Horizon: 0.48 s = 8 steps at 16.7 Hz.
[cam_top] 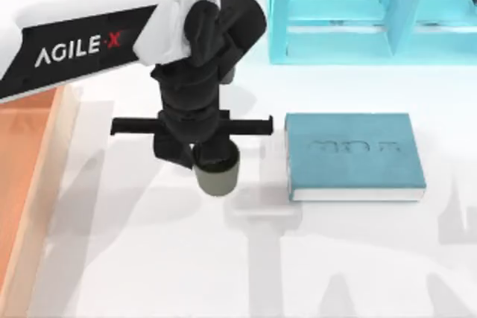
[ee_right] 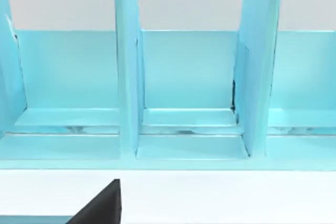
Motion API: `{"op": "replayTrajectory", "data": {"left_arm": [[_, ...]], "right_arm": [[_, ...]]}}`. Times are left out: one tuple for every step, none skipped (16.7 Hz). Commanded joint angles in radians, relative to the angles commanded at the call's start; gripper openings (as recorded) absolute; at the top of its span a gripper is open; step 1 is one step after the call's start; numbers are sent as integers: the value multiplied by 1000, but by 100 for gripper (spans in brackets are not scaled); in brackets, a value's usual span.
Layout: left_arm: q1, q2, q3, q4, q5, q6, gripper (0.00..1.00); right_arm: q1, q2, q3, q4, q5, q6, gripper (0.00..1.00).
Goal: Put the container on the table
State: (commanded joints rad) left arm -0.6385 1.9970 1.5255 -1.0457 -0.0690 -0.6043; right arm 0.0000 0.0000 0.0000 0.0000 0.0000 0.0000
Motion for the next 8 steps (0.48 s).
{"op": "replayTrajectory", "data": {"left_arm": [[0,0,0,0,0,0,0],[0,0,0,0,0,0,0],[0,0,0,0,0,0,0],[0,0,0,0,0,0,8],[0,0,0,0,0,0,15],[0,0,0,0,0,0,23],[0,0,0,0,0,0,30],[0,0,0,0,0,0,38]], "right_arm": [[0,0,0,0,0,0,100],[0,0,0,0,0,0,100],[0,0,0,0,0,0,100],[0,0,0,0,0,0,100],[0,0,0,0,0,0,100],[0,0,0,0,0,0,100],[0,0,0,0,0,0,100],[0,0,0,0,0,0,100]]}}
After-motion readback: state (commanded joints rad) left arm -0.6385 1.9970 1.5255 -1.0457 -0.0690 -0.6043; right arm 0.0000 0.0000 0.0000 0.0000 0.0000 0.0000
